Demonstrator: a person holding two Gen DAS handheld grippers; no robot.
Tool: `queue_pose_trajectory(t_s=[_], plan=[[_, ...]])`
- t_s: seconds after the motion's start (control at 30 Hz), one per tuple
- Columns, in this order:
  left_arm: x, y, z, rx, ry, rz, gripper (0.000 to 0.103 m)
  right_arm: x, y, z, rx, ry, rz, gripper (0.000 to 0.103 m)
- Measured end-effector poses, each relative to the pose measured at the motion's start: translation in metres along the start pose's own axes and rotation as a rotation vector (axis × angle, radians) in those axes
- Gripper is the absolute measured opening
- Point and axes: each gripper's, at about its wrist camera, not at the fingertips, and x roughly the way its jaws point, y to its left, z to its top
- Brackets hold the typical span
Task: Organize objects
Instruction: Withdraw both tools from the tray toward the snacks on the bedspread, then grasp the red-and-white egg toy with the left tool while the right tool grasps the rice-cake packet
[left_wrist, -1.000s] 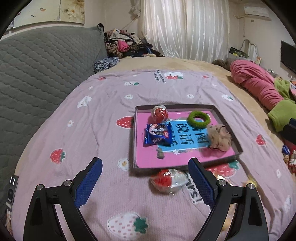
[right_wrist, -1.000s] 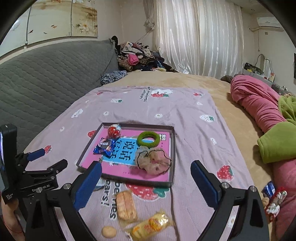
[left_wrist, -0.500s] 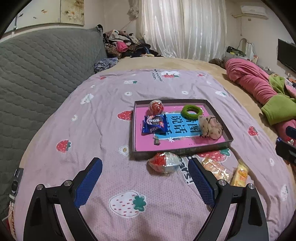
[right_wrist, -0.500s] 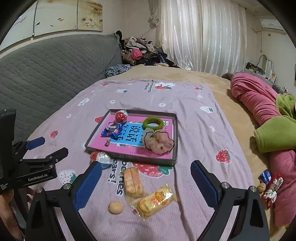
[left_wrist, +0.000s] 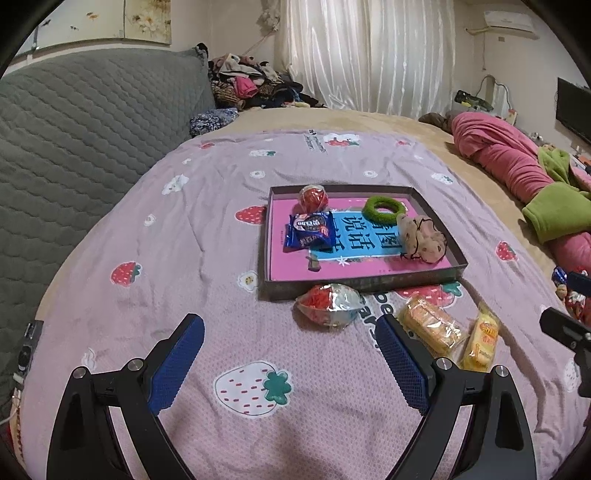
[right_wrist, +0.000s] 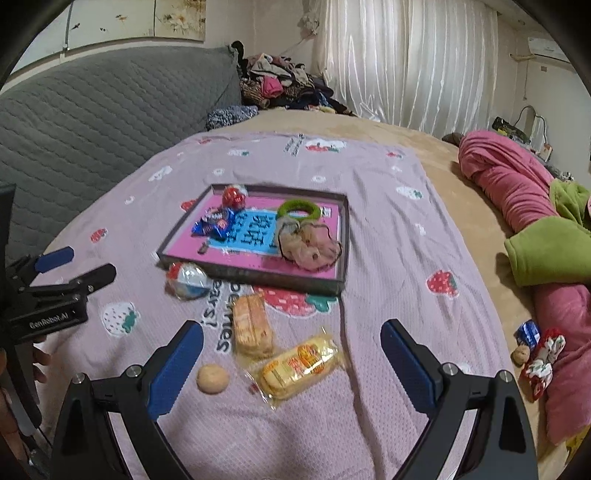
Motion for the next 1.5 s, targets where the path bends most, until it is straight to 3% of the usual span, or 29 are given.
queue_pose_trajectory(t_s=[0.53, 0.9, 1.5], plan=[[0.022, -0.009, -0.019, 0.012, 0.027, -0.006, 0.094, 0.035, -0.003, -0.036, -0.027, 0.096, -0.026, 0.097], [0.034, -0.009, -0.026, 0.013, 0.053, -0.012, 0.094, 0.054, 0.002, -0.05, -0.114, 0.153, -0.025, 0.097], [0.068, -0.02, -0.03, 0.046, 0.085, -0.026, 0.094, 0.079, 0.001, -0.055, -0.149, 0.196, 0.04, 0.097]])
